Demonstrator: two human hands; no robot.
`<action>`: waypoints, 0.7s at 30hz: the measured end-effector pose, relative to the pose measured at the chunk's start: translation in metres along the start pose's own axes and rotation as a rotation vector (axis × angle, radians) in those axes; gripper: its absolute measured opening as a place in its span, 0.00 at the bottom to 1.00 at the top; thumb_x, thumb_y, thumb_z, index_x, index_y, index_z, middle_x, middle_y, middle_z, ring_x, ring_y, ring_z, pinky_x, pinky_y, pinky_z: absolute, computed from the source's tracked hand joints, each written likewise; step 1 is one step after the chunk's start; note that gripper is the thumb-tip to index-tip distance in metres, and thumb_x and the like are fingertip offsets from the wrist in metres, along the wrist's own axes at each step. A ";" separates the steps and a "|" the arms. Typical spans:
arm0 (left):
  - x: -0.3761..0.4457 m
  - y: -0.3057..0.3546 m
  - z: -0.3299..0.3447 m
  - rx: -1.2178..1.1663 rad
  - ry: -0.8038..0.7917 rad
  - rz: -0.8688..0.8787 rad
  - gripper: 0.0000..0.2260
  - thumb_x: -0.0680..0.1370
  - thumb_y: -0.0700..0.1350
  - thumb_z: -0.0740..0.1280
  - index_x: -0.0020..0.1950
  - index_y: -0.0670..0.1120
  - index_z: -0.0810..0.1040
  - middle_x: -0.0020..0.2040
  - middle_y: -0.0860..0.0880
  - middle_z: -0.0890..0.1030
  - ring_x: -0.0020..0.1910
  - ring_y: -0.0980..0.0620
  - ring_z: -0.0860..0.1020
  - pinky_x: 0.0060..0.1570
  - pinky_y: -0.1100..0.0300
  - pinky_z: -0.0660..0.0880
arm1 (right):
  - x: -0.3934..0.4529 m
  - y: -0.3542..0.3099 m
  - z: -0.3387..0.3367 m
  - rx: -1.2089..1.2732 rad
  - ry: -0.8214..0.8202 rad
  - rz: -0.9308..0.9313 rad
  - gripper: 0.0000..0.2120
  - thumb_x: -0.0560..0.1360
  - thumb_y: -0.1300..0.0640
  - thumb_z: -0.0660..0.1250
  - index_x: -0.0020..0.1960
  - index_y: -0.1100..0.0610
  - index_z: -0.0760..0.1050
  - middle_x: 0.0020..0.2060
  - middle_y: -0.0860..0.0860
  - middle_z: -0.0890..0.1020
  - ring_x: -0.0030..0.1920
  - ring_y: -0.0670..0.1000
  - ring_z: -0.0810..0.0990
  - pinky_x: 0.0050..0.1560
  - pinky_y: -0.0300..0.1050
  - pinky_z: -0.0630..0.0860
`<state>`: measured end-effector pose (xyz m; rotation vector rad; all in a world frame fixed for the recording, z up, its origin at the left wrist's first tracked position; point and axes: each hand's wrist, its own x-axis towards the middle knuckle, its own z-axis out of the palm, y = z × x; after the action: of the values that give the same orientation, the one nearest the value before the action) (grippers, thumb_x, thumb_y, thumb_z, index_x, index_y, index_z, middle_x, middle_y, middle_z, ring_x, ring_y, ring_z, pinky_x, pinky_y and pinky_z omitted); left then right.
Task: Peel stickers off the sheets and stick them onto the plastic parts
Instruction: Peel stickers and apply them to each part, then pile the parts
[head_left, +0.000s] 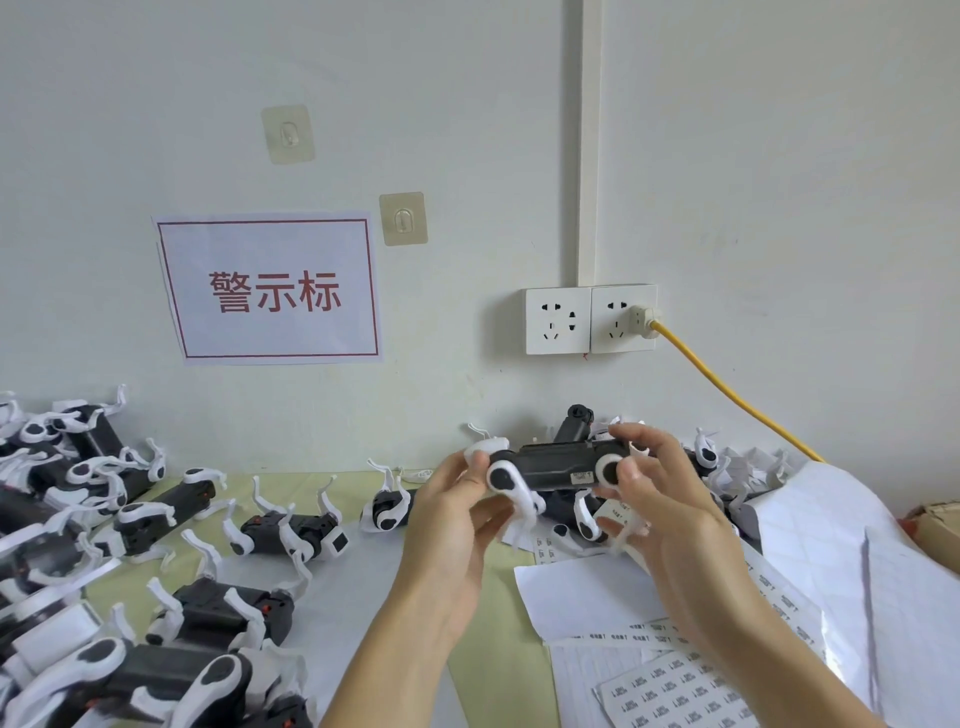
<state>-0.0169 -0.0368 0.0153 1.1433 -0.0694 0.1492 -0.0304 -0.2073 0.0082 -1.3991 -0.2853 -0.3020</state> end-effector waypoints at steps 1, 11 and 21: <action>0.000 0.000 -0.001 -0.029 0.013 0.010 0.11 0.83 0.42 0.60 0.57 0.40 0.80 0.41 0.43 0.79 0.34 0.49 0.77 0.38 0.60 0.72 | 0.000 -0.001 -0.002 0.002 -0.034 0.009 0.12 0.75 0.53 0.71 0.57 0.43 0.78 0.57 0.49 0.80 0.58 0.51 0.81 0.64 0.63 0.74; -0.004 0.003 -0.009 -0.085 0.065 -0.023 0.11 0.82 0.42 0.60 0.50 0.43 0.81 0.42 0.43 0.75 0.34 0.49 0.73 0.35 0.61 0.69 | -0.010 -0.015 -0.013 -0.297 -0.267 -0.039 0.16 0.68 0.43 0.71 0.54 0.40 0.73 0.48 0.35 0.79 0.45 0.41 0.83 0.43 0.33 0.77; -0.018 -0.017 0.015 0.057 0.046 -0.047 0.17 0.73 0.58 0.67 0.46 0.45 0.84 0.37 0.43 0.81 0.41 0.38 0.78 0.40 0.49 0.76 | 0.001 -0.011 -0.033 -0.216 -0.046 0.031 0.16 0.76 0.43 0.62 0.45 0.55 0.78 0.38 0.56 0.80 0.31 0.53 0.77 0.29 0.47 0.73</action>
<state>-0.0320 -0.0591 0.0043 1.1970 0.0027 0.1366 -0.0331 -0.2420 0.0132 -1.6238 -0.2747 -0.2814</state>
